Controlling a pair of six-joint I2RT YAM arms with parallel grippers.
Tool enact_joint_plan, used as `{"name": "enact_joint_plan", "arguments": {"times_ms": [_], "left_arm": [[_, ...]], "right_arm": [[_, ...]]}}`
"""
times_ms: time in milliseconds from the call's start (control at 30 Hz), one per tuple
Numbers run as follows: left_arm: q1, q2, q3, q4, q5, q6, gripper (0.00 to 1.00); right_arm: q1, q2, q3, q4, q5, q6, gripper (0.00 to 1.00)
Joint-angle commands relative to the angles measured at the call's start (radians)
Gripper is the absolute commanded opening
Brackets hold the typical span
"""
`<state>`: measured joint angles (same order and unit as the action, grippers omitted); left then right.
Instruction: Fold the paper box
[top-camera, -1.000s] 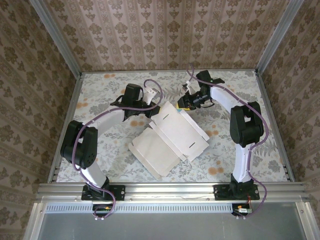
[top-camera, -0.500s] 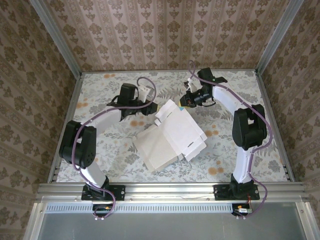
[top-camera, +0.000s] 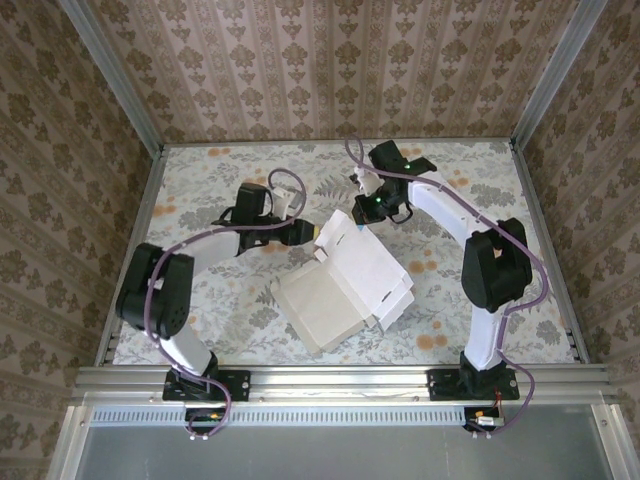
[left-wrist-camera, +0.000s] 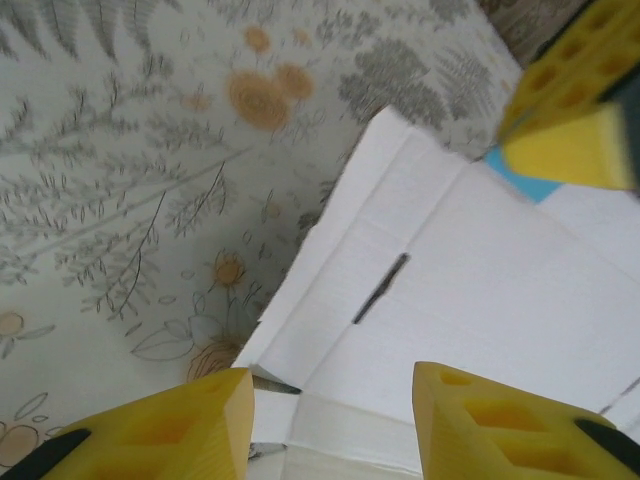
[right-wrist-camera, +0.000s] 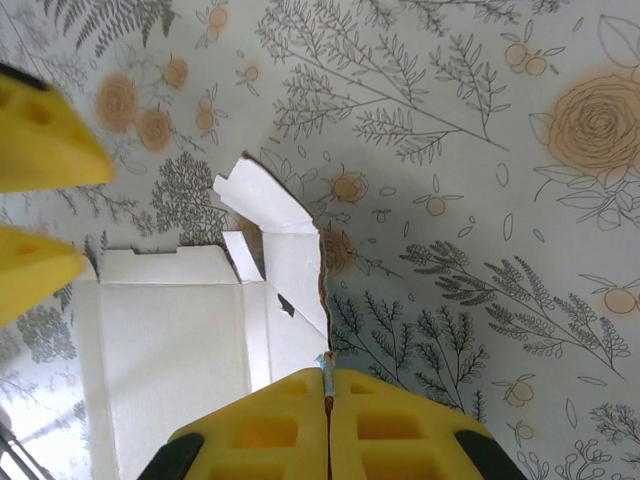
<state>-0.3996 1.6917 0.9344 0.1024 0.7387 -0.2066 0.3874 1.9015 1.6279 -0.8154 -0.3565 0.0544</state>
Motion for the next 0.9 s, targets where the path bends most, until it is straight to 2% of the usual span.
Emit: {"name": "enact_joint_plan", "arguments": {"times_ms": [0, 233, 500, 800, 867], "left_arm": [[-0.008, 0.083, 0.025, 0.05, 0.072, -0.016, 0.48], [-0.047, 0.145, 0.052, 0.031, 0.053, -0.019, 0.49], [-0.051, 0.181, 0.056, 0.009, 0.027, -0.031, 0.49], [-0.097, 0.215, 0.113, -0.064, -0.033, 0.014, 0.49], [-0.1, 0.218, 0.119, -0.069, -0.048, 0.02, 0.51]], "right_arm": [[-0.003, -0.044, 0.015, -0.036, 0.065, -0.019, 0.09], [-0.003, -0.055, 0.005, -0.035, 0.068, -0.013, 0.09], [-0.003, -0.061, -0.003, -0.025, 0.071, -0.01, 0.09], [-0.004, -0.065, -0.007, -0.019, 0.064, -0.01, 0.09], [-0.004, -0.067, -0.009, -0.018, 0.059, -0.008, 0.09]]}}
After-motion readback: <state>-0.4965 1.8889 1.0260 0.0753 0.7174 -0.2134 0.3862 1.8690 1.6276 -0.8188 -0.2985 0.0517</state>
